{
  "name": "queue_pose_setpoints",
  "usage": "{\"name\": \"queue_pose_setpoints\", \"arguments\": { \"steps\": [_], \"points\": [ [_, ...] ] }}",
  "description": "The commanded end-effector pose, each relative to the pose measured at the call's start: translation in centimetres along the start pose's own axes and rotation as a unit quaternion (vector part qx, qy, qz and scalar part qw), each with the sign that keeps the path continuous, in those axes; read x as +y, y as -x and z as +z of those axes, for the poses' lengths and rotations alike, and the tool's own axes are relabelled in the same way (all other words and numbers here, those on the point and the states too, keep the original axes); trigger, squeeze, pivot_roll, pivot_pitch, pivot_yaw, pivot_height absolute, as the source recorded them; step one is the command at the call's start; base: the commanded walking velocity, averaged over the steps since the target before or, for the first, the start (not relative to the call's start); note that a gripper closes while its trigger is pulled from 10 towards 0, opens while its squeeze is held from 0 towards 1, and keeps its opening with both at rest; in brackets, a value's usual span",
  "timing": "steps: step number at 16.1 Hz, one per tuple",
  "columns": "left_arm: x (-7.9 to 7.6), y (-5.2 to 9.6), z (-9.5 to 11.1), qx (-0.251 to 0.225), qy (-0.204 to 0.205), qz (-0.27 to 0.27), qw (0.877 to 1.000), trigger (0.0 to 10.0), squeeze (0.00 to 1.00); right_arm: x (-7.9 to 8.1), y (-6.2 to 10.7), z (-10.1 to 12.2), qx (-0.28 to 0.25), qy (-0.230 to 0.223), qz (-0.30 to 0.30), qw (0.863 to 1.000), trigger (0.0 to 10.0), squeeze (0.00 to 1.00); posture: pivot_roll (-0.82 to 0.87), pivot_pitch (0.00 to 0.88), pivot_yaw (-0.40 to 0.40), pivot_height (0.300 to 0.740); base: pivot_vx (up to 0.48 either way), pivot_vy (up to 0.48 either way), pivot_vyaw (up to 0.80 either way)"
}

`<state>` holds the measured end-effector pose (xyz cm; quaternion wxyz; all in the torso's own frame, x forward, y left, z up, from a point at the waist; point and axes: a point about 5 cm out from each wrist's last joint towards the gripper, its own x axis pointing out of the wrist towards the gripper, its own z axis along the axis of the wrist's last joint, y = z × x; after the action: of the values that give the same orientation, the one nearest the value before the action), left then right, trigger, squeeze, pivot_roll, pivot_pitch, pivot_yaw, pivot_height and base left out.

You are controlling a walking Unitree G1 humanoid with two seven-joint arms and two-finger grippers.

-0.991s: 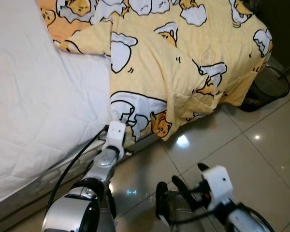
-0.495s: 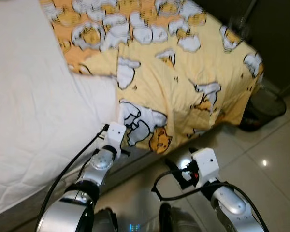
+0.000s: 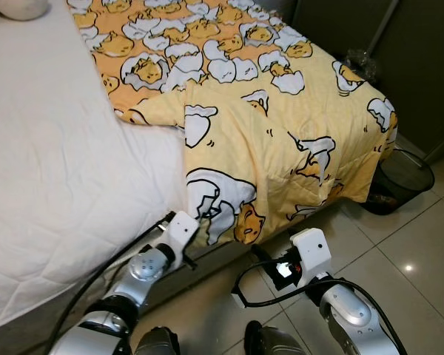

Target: Clean up the room

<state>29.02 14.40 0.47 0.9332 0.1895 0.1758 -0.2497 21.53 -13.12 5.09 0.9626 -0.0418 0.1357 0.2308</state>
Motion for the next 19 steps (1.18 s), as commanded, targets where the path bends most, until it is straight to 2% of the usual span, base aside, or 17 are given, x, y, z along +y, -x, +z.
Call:
{"name": "queue_pose_setpoints", "arguments": {
  "steps": [1,7,12,15,17,19],
  "points": [
    [-0.2,0.0,-0.1,0.005,-0.011,-0.003,1.000,10.0,0.00,-0.1,0.0,-0.2,0.003,0.003,-0.001,1.000,10.0,0.00,-0.06,0.099,-0.009,0.740,0.000,0.000,0.00],
    [0.0,0.0,-0.1,0.002,-0.004,0.002,1.000,10.0,0.00,-0.1,0.0,-0.6,0.006,0.004,0.001,1.000,10.0,0.00,-0.06,0.100,-0.010,0.740,0.000,0.000,0.00],
    [0.7,0.7,-1.0,0.006,0.053,0.041,0.998,10.0,0.00,-0.1,0.0,-0.9,0.011,0.004,0.005,1.000,10.0,0.00,-0.05,0.103,-0.013,0.740,0.000,0.000,0.00],
    [0.5,0.8,-1.2,0.002,0.073,0.050,0.996,10.0,0.00,0.0,0.0,-0.9,0.012,0.005,0.008,1.000,10.0,0.00,-0.05,0.104,-0.018,0.740,0.000,0.000,0.00],
    [0.4,0.8,-1.3,0.002,0.075,0.057,0.996,10.0,0.00,0.0,-0.1,-0.9,0.012,0.006,0.010,1.000,10.0,0.00,-0.05,0.104,-0.020,0.740,0.000,0.000,0.00],
    [0.2,0.9,-1.6,0.011,0.069,0.073,0.995,10.0,0.00,0.0,-0.1,-1.0,0.014,0.007,0.013,1.000,10.0,0.00,-0.05,0.105,-0.022,0.740,-0.382,0.000,0.00]
  ]
}}
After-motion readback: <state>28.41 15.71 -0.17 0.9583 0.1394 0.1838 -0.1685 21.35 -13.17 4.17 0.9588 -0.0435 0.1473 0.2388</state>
